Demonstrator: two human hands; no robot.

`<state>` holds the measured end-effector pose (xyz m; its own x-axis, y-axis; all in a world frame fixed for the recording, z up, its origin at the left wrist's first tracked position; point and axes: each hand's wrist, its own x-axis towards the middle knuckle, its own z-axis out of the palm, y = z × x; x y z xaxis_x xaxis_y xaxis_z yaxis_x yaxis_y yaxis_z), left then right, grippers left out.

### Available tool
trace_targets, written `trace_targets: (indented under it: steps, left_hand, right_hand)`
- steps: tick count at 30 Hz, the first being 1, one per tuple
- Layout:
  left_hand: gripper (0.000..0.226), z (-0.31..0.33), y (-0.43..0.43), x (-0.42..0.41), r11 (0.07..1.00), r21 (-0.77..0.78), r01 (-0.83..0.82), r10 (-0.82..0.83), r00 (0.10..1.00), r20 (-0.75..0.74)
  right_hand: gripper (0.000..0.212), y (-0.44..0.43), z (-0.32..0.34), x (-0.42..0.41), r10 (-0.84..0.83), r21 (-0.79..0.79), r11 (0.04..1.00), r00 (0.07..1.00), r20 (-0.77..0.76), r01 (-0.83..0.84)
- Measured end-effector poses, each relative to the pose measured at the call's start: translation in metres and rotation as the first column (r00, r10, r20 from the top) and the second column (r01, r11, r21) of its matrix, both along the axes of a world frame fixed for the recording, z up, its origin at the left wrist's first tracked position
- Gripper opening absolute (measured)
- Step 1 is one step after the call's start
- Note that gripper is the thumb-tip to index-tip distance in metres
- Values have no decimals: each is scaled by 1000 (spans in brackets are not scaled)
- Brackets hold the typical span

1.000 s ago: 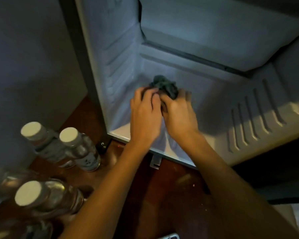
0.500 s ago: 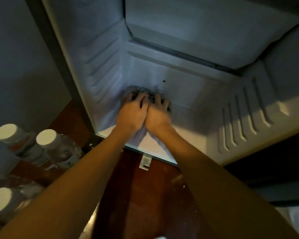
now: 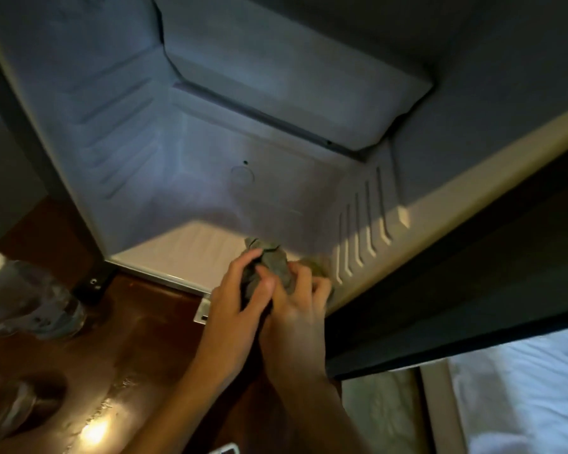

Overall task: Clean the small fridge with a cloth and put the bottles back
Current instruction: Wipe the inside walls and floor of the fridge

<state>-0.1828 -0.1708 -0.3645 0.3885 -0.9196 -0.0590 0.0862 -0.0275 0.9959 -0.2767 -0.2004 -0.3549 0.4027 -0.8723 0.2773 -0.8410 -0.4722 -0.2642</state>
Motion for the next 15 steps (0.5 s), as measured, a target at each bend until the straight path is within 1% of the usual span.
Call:
trace_targets:
  steps: [1, 2, 3, 4, 5, 6, 8, 10, 12, 14, 15]
  left_hand:
    - [41, 7, -8, -8, 1000, -31, 3, -9, 982, -191]
    - [45, 12, -17, -14, 999, -49, 1, -19, 926, -376]
    - [49, 14, -27, -19, 999, -46, 0, -24, 853, -522]
    - [51, 15, -35, -24, 999, -34, -1, -21, 784, -621]
    - [51, 12, -43, -29, 1000, -14, -7, -4, 727, -686]
    - [50, 10, -50, -36, 1000, 7, -23, 21, 699, -715]
    - [46, 0, -65, -47, 997, 38, -74, 80, 723, -686]
    - [45, -7, -83, -52, 993, 16, -118, 99, 741, -665]
    - [48, -9, -104, -51, 988, -14, -157, 107, 732, -673]
    - [50, -7, -130, -48, 981, -26, -193, 124, 721, -682]
    - [50, -6, -143, -46, 978, -41, -205, 123, 720, -683]
  right_hand:
    - [40, -2, 9, -2, 11, -25, 1000, 1000, -3, -11]
    - [43, -4, 18, -4, 22, -30, 999, 1000, 1, -22]
    - [48, -4, 25, -6, 37, -24, 999, 999, -3, -37]
    - [52, -2, 32, -9, 62, -13, 998, 998, -26, -63]
    - [54, 1, 38, -16, 95, -29, 995, 993, -63, -97]
    - [53, 3, 43, -24, 127, -85, 987, 985, -119, -138]
    - [46, 11, 54, -41, 135, -228, 954, 961, -242, -192]
    - [41, 19, 62, -50, 114, -305, 929, 947, -301, -209]
    - [38, 22, 62, -50, 98, -262, 939, 904, -416, -223]
    - [40, 19, 63, -48, 65, -154, 973, 843, -535, -173]
    - [39, 15, 68, -49, 49, -141, 977, 807, -588, -163]
